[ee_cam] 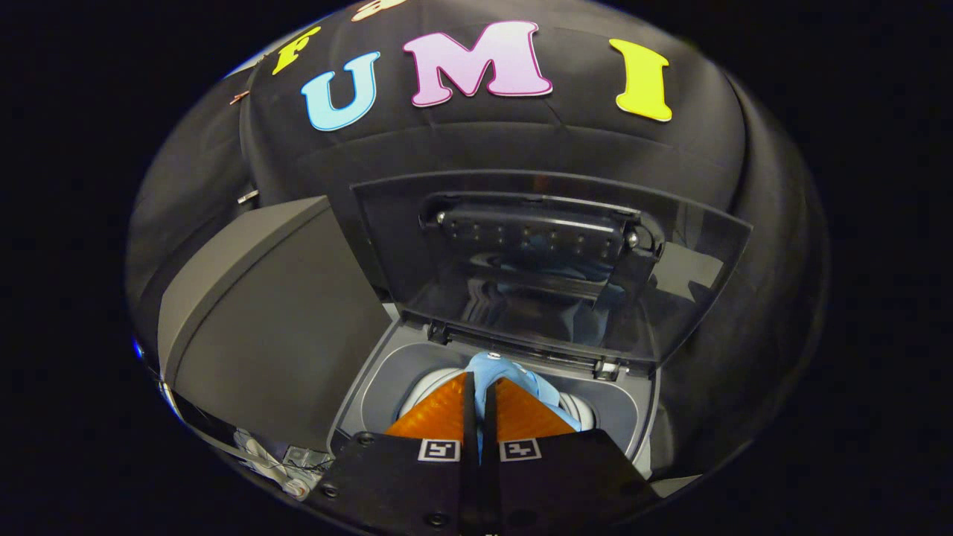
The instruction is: Put the clothes into the washing machine and then close the washing machine lid.
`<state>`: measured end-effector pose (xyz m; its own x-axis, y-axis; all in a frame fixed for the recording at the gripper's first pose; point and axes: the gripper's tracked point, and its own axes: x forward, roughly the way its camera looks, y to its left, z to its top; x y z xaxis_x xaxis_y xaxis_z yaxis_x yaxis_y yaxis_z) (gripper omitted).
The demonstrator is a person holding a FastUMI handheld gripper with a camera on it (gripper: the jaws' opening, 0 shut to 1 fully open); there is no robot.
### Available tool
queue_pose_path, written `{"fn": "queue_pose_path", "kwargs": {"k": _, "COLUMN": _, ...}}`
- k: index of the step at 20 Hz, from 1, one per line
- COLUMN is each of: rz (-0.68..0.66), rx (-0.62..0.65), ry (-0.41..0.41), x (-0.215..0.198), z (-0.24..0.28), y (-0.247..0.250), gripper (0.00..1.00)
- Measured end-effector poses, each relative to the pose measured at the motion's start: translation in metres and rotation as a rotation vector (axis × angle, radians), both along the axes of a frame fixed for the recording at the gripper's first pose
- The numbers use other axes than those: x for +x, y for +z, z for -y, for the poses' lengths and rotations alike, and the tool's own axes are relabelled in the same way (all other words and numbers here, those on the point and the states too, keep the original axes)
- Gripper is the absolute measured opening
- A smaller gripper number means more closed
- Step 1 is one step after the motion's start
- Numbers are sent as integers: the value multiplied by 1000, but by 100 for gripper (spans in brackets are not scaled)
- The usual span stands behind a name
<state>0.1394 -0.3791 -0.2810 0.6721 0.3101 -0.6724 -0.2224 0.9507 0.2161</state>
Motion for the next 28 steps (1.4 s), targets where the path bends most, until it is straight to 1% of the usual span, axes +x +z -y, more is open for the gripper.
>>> {"fn": "queue_pose_path", "kwargs": {"k": 2, "rz": -7, "rx": -5, "ry": 27, "x": -4, "z": -11, "y": -14, "gripper": 5}}
{"fn": "queue_pose_path", "kwargs": {"k": 4, "rz": -17, "rx": -31, "ry": 71, "x": -13, "z": -20, "y": -31, "gripper": 5}}
{"fn": "queue_pose_path", "kwargs": {"k": 6, "rz": -38, "rx": -66, "ry": 91, "x": -19, "z": -23, "y": -49, "gripper": 5}}
{"fn": "queue_pose_path", "kwargs": {"k": 7, "rz": -53, "rx": -68, "ry": 88, "x": -22, "z": -25, "y": -56, "gripper": 5}}
{"fn": "queue_pose_path", "kwargs": {"k": 10, "rz": -100, "rx": -50, "ry": 38, "x": -28, "z": -27, "y": -72, "gripper": 5}}
{"fn": "queue_pose_path", "kwargs": {"k": 12, "rz": -127, "rx": -46, "ry": 21, "x": -29, "z": -24, "y": -81, "gripper": 5}}
{"fn": "queue_pose_path", "kwargs": {"k": 17, "rz": -174, "rx": -74, "ry": 15, "x": -36, "z": -18, "y": -103, "gripper": 5}}
{"fn": "queue_pose_path", "kwargs": {"k": 23, "rz": -188, "rx": -100, "ry": 10, "x": -37, "z": -19, "y": -110, "gripper": 5}}
{"fn": "queue_pose_path", "kwargs": {"k": 25, "rz": -191, "rx": -112, "ry": -14, "x": -36, "z": -15, "y": -110, "gripper": 5}}
{"fn": "queue_pose_path", "kwargs": {"k": 27, "rz": -204, "rx": -89, "ry": -50, "x": -35, "z": -14, "y": -116, "gripper": 5}}
{"fn": "queue_pose_path", "kwargs": {"k": 28, "rz": -198, "rx": -80, "ry": -65, "x": -31, "z": -13, "y": -116, "gripper": 9}}
